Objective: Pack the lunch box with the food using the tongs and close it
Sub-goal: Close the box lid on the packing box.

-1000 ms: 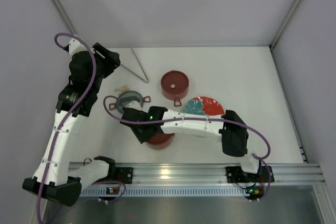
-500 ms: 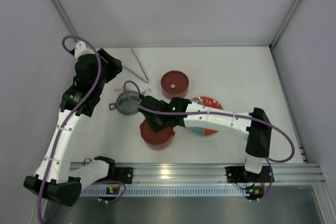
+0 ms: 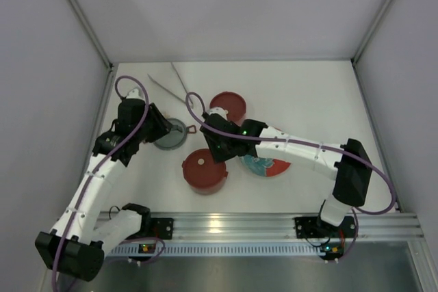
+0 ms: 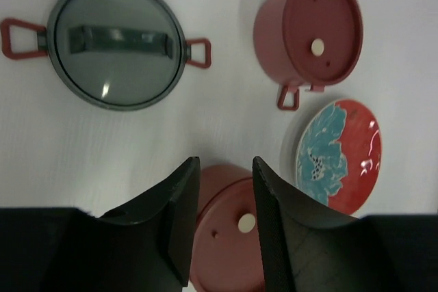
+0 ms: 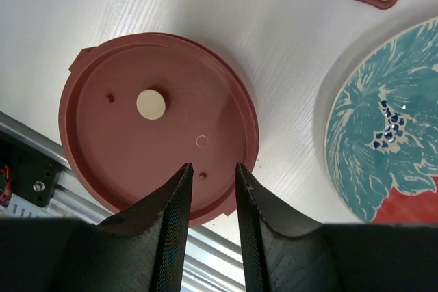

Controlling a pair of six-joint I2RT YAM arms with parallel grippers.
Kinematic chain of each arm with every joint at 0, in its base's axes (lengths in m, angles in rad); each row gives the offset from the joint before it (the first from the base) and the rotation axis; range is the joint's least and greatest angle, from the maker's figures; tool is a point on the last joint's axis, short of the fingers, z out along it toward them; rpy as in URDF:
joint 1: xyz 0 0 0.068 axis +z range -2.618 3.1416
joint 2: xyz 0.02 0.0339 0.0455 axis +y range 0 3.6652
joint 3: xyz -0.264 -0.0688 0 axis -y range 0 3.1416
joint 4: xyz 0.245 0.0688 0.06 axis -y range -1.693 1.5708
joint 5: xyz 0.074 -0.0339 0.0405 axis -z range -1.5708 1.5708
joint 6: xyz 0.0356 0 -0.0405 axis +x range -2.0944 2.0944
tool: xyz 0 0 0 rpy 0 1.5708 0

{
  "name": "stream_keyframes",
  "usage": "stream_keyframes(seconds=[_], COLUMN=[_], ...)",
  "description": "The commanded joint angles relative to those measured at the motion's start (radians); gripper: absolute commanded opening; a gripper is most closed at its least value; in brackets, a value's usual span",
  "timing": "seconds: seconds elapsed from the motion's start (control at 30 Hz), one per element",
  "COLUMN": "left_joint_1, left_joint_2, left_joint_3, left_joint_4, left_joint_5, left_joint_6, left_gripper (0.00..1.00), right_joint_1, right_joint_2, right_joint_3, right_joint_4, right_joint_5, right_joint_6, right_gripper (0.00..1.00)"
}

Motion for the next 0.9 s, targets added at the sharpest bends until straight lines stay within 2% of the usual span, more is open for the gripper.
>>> stream_keyframes(seconds=[0.0,0.4,0.7,0.87], left_joint_1=[0.002,-0.055,-0.244,-0.293], left_joint_2=[-0.042,-0.098,-0.101,-0.049], left_joint_3=[-0.075,-0.232,-0.336,-0.420], left_joint_4=[-0.029,-0.094,-0.076,-0.022], left_joint_5=[0.139,0.244,0.123,0.130], left_joint_6=[0.019,0.047,-0.068,-0.120], left_gripper=[0.41,0.33,0.33,0.31], right_joint_1=[-0.020,-0.032,-0.030,-0.033], right_joint_2=[-0.037,0.003,0.021,0.038], right_joint_3=[-0.014,-0.013,-0.027,-0.060], right_joint_4=[0.089,0.109,0.113,0.135], right_joint_5=[-0.035,-0.063,-0.072,-0.084], right_joint_6=[0.007,0.003,0.003,0.006], right_gripper=[0.31,0.30,0.30,0.30])
